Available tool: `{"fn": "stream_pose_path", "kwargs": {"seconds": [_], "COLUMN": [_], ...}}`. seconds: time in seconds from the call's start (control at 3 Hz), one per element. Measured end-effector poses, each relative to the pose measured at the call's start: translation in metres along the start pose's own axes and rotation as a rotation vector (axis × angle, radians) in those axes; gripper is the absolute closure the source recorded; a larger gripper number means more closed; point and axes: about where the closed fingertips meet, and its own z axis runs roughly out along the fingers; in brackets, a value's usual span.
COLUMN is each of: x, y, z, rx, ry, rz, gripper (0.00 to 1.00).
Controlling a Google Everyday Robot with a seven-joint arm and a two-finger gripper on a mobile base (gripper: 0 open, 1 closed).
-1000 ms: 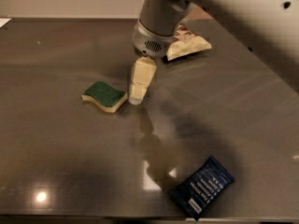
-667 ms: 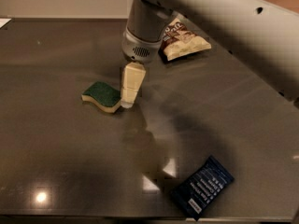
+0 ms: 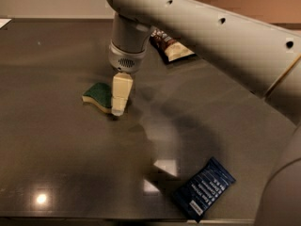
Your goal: Move sponge near rxbar blueberry
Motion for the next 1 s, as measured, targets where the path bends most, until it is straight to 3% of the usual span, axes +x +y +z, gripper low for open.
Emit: {"fn": "stream_pose_path", "kwargs": {"seconds": [0.67, 1.0], "x": [-0.012, -0.018], "y": [0.004, 0.008], "z": [0.019, 0.028], "rx": [-0.022, -0.027], "ry": [0.021, 0.030], "rz": [-0.030, -0.045], "gripper": [0.00, 0.18]}}
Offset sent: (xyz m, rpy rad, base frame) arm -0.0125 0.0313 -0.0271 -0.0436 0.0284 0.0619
